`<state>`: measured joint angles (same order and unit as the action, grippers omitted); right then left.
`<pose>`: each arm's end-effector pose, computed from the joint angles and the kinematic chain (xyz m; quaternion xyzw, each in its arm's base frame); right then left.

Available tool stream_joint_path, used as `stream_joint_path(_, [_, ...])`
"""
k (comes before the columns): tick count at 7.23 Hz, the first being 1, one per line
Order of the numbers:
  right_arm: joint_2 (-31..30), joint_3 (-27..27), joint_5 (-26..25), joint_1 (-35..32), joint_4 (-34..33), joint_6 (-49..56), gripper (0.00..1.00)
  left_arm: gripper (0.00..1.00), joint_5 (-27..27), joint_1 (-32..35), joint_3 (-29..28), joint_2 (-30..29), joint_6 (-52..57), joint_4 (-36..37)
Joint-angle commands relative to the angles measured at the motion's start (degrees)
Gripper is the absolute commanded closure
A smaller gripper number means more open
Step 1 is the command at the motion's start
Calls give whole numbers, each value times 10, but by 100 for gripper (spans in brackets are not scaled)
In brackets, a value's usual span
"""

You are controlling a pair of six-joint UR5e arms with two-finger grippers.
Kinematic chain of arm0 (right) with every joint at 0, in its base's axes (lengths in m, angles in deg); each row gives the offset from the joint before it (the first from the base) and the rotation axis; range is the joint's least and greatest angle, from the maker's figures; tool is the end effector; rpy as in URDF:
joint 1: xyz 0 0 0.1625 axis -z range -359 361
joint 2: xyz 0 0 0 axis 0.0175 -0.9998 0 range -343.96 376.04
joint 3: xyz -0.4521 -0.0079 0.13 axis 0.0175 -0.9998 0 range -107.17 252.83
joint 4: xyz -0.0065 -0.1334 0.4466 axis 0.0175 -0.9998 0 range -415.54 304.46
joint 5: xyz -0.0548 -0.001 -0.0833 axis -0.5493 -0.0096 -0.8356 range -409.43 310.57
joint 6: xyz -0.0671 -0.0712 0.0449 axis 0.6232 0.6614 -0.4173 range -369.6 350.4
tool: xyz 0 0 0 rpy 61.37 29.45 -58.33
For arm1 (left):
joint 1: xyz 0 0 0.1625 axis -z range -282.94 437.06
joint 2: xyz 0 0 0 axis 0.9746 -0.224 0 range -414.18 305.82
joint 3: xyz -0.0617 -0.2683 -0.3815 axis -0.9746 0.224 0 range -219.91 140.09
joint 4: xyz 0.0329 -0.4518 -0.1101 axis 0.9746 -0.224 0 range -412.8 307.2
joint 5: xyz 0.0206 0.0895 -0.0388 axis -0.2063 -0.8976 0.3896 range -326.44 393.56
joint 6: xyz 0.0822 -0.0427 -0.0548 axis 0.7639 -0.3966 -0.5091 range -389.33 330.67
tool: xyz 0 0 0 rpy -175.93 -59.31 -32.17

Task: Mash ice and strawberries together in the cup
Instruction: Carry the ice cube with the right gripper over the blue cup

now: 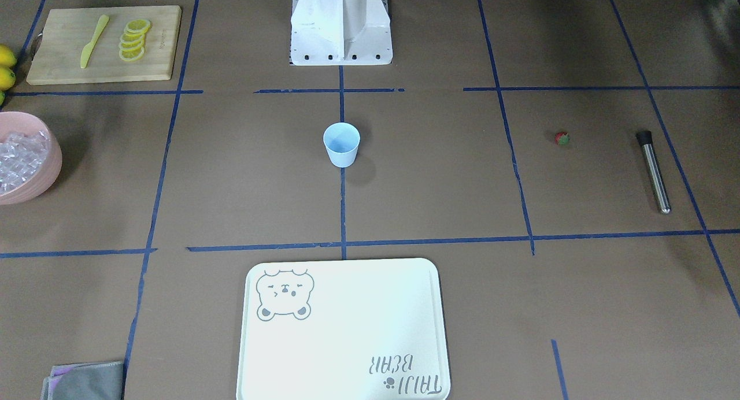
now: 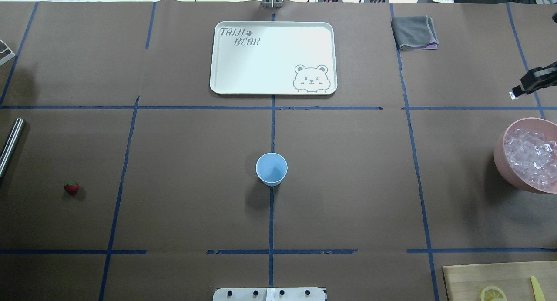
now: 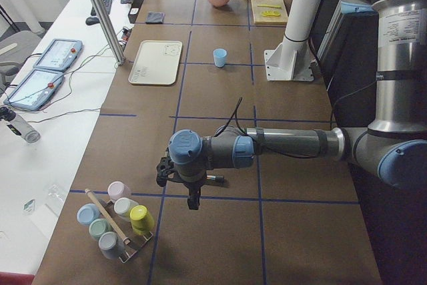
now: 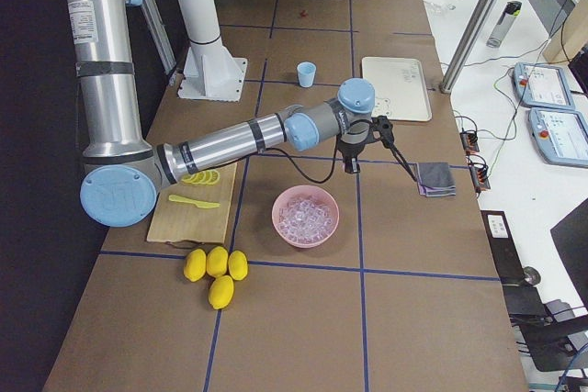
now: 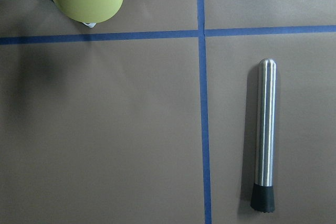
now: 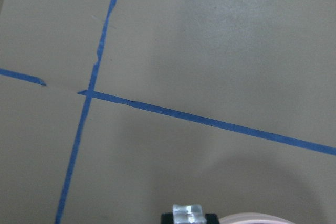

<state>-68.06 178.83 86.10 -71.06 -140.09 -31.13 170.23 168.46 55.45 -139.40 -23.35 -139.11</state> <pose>-0.1268 -0.5750 0.4850 0.0784 -0.4275 -0.0634 0.8984 -0.0673 -0.5015 0.7060 0.0006 0.3968 0.0259 0.9176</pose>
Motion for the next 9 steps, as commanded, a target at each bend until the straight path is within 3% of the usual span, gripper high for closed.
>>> stream_joint_path(1, [62, 66, -59, 81, -66, -136, 100, 0, 1, 0, 2, 0, 0, 0])
stream_joint_path(3, [159, 112, -115, 173, -167, -225, 100, 0, 2, 0, 1, -1, 0, -1])
stream_joint_path(5, [226, 106, -190, 284, -177, -331, 100, 0, 1, 0, 1, -5, 0, -1])
stream_joint_path(9, [317, 63, -290, 410, -176, -451, 100, 0, 0, 0, -1, -6, 1, -1])
